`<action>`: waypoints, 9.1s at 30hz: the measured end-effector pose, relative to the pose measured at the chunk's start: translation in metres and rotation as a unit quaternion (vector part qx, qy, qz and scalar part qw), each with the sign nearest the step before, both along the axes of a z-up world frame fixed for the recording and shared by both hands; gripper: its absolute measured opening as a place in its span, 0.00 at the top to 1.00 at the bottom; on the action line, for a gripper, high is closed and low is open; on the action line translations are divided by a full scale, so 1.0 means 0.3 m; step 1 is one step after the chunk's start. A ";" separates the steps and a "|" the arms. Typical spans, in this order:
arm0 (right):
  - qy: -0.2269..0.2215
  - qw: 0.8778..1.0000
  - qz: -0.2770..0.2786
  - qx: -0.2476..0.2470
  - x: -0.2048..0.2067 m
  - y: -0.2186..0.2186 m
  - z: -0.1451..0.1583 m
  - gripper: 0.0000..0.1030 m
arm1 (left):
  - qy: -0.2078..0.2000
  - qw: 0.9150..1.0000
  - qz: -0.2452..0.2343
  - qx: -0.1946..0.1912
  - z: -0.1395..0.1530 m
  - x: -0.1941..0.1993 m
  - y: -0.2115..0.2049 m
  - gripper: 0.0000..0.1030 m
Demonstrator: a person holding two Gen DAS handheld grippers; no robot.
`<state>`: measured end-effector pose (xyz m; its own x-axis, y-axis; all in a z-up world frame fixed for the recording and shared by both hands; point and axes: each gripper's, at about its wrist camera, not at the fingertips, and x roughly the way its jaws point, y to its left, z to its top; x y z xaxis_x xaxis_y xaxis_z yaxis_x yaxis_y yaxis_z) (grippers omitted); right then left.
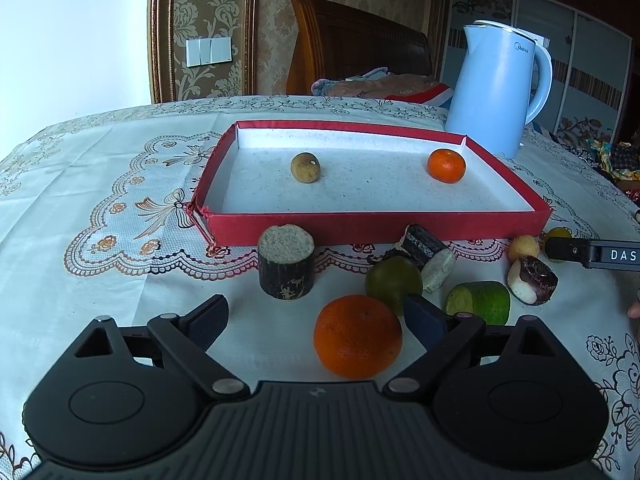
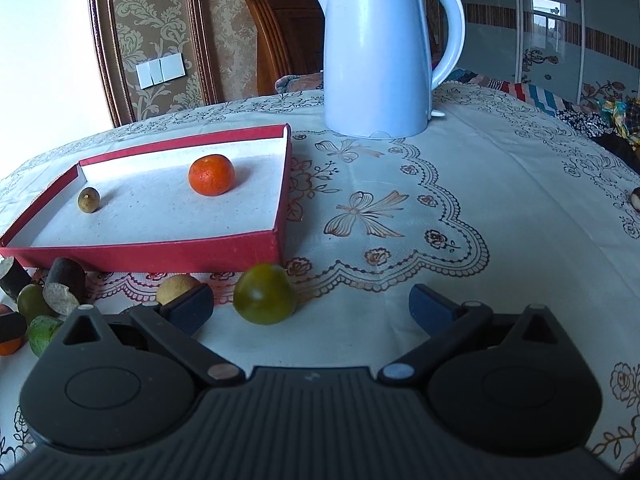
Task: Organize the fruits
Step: 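Move the right gripper toward the dark green lime beside the kiwi, then close the right gripper on the green lime while the left gripper grasps the large orange, then carry the lime and orange into the tray and open both grippers, then lift both open grippers up out of the tray, then move the left gripper toward the grey-topped dark cylinder while the right approaches the dark round slice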
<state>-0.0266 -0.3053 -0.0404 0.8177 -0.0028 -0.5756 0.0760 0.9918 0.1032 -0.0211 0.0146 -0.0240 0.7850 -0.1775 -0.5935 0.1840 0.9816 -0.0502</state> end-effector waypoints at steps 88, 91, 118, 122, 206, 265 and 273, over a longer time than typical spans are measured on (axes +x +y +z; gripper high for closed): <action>-0.062 0.995 0.064 -0.037 0.007 0.109 0.096 0.69 | -0.043 0.998 -0.025 0.044 0.074 -0.015 -0.055 0.59; -0.066 0.995 0.066 -0.039 0.036 0.133 0.109 0.69 | -0.048 0.998 -0.018 0.046 0.098 0.016 -0.065 0.59; 0.013 0.997 0.061 -0.037 0.373 0.208 0.066 0.69 | 0.020 0.998 0.036 0.042 0.063 0.417 -0.103 0.59; 0.023 0.997 0.062 -0.039 0.409 0.215 0.057 0.69 | 0.022 0.998 0.045 0.046 0.060 0.449 -0.115 0.59; -0.057 0.996 0.065 -0.020 0.238 0.211 0.065 0.00 | -0.064 0.994 0.064 0.064 0.081 0.266 -0.112 0.21; -0.048 0.997 0.043 0.050 0.085 0.127 0.044 0.00 | 0.014 0.996 0.081 0.038 0.000 0.116 0.014 0.20; -0.056 0.996 0.044 0.059 -0.022 0.064 0.050 0.00 | 0.013 0.994 0.100 0.034 -0.006 0.127 0.024 0.20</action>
<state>-0.0330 -0.2860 -0.0255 0.8713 0.1331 -0.4723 -0.0285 0.9746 0.2221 0.0171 0.0218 -0.0257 0.7847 0.0227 -0.6195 -0.0161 0.9997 0.0161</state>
